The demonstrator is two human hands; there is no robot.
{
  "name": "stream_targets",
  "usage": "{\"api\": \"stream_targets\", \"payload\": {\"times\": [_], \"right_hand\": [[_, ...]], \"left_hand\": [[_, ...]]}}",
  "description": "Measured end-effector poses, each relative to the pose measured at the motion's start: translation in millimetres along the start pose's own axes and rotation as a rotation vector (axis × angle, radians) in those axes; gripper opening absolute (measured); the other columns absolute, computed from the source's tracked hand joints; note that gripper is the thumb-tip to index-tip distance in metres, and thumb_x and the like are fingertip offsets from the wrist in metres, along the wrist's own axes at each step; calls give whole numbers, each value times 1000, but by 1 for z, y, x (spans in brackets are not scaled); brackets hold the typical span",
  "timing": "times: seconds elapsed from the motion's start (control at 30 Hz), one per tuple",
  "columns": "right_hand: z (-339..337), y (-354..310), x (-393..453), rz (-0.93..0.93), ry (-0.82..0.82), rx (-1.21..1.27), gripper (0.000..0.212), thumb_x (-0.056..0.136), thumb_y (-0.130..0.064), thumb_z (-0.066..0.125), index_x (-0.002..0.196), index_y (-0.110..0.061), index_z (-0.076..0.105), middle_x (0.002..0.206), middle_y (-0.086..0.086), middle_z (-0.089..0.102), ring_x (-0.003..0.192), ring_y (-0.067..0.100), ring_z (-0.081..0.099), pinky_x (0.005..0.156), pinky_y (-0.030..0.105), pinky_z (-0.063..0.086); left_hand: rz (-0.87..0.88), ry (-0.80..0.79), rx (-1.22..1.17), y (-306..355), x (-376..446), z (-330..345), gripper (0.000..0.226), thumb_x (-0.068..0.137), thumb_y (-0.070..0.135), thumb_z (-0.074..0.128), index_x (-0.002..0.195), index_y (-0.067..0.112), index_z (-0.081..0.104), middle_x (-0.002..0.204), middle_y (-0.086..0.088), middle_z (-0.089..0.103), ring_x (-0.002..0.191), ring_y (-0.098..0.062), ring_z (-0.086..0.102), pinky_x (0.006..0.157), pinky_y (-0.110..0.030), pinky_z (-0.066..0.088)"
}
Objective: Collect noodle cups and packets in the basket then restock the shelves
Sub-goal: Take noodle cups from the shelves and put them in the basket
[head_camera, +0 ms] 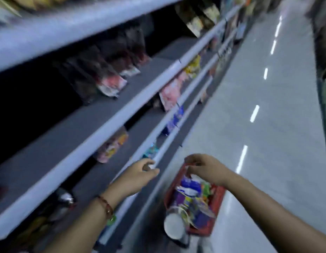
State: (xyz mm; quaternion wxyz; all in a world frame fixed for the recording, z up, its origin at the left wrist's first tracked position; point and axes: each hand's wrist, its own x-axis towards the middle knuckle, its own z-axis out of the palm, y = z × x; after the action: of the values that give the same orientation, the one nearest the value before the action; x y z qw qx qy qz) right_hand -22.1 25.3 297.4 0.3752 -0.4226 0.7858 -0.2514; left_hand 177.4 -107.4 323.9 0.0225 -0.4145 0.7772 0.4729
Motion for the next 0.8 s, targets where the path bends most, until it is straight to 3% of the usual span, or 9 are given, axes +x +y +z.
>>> {"api": "stream_targets", "payload": {"times": [0.1,0.2,0.3,0.37,0.47,0.53,0.63,0.7,0.8], "right_hand": [[10,96,20,226,4,131,9,87,-23,67,96,-20,70,92,6,71,83,17,63,81,36,50],[29,168,37,435,28,232,12,88,-19,67,96,-12,71,95,10,74,86,23,67,85,41,52],[63,229,59,622,0,316,14,87,-20,67,97,-12,71,99,9,73,91,26,68,81,38,52],[94,258,72,690,-35,348,16,88,-23,66,99,-11,70,92,6,71,78,18,63,70,29,47],[151,288,93,769,-173,437,13,92,-25,61,92,-13,67,77,0,60,62,9,50,56,23,39],[194,301,106,836,-251,535,26,92,-33,61,98,-9,67,89,8,66,74,19,58,63,28,47],[247,308,119,994,-300,748,23,96,-38,56,100,-16,63,111,13,64,88,24,60,73,34,50],[276,311,124,1086,-269,885,21,99,-38,52,103,-18,58,100,6,61,83,19,59,68,30,50],[298,305,122,1160,-239,972,48,97,-49,51,128,-12,54,117,11,62,97,25,61,90,42,51]], "left_hand": [[-137,-85,-33,-19,79,86,24,93,25,63,116,15,62,111,-2,66,100,-15,61,76,-17,46],[-300,-160,-79,-54,136,163,11,92,21,64,102,18,60,99,1,64,90,-13,59,68,-13,43],[-471,-210,-112,-104,169,231,27,90,24,66,113,15,53,110,-2,57,95,-15,56,72,-20,42],[-579,-198,-153,-140,179,266,38,86,23,70,118,7,56,117,-8,60,107,-22,58,79,-25,38],[-708,-140,-164,-213,194,306,78,59,57,75,125,18,58,121,-8,64,108,-25,60,91,-34,47],[-819,-107,-128,-265,205,326,106,45,76,68,136,23,50,131,-11,59,116,-31,57,99,-45,47],[-926,-138,-224,-310,215,344,126,42,77,73,145,12,39,138,-12,55,121,-33,55,100,-44,46],[-943,-125,-318,-327,217,350,125,37,78,77,139,13,46,126,-7,62,110,-29,61,95,-46,51],[-933,-85,-430,-321,203,341,108,45,71,78,134,18,49,121,-3,64,102,-24,63,88,-48,55]]}}
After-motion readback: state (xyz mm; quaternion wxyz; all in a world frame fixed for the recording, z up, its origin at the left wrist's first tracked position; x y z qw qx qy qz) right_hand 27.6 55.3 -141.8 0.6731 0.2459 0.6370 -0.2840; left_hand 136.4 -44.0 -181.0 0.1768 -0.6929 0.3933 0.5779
